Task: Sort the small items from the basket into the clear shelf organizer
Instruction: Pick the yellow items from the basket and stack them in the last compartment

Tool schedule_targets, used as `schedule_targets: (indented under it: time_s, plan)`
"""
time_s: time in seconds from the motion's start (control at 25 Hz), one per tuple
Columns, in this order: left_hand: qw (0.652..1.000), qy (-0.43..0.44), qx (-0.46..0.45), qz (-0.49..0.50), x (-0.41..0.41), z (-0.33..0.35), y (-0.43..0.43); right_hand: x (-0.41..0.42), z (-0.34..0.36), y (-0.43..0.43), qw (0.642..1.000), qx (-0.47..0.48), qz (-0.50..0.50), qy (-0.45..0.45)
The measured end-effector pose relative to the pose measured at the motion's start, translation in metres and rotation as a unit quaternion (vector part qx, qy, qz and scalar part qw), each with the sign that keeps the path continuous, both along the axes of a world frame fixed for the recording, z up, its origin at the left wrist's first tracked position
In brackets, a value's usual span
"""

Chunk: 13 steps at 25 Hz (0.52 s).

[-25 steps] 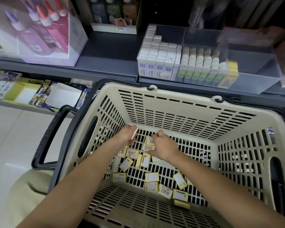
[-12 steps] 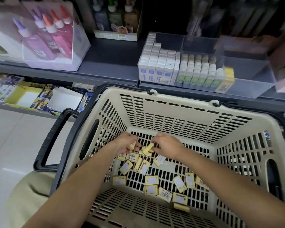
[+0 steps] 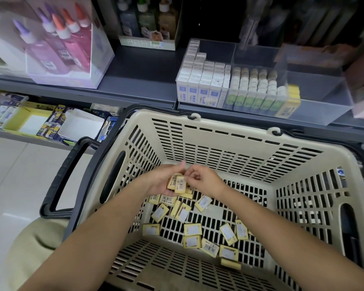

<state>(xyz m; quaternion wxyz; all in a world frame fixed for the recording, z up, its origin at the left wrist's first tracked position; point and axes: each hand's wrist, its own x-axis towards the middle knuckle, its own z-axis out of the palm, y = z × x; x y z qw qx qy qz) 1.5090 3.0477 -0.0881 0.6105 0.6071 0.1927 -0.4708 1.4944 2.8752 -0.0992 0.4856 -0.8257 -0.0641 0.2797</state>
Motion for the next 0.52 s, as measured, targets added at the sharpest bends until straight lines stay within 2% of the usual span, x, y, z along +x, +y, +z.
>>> schedule_targets:
  time_s: [0.08, 0.16, 0.2, 0.28, 0.36, 0.44, 0.52]
  plan:
    - [1.000, 0.008, -0.015, 0.002, 0.000, 0.004, 0.000, 0.005, -0.002, 0.003, 0.999, -0.015, -0.042, -0.021]
    - [0.999, -0.007, 0.018, 0.039, -0.002, 0.005, 0.002, 0.003, -0.009, -0.001, 0.997, -0.046, -0.062, -0.024]
    - [0.998, -0.016, 0.033, 0.060, -0.002, 0.005, 0.004, -0.001, -0.014, -0.004, 0.996, -0.087, -0.029, -0.025]
    - [0.994, -0.032, 0.053, 0.093, 0.001, 0.004, 0.011, -0.013, -0.024, -0.007, 0.973, -0.203, 0.100, -0.036]
    - [0.991, -0.051, 0.068, 0.107, 0.003, 0.004, 0.014, -0.022, -0.031, -0.006, 0.949, -0.257, 0.166, -0.080]
    - [0.988, -0.081, 0.092, 0.090, 0.002, 0.002, 0.011, -0.023, -0.027, -0.005, 0.963, -0.211, 0.139, -0.091]
    - [0.987, -0.103, 0.118, 0.047, 0.000, 0.002, 0.008, -0.017, -0.014, -0.007, 0.988, -0.113, 0.102, -0.026]
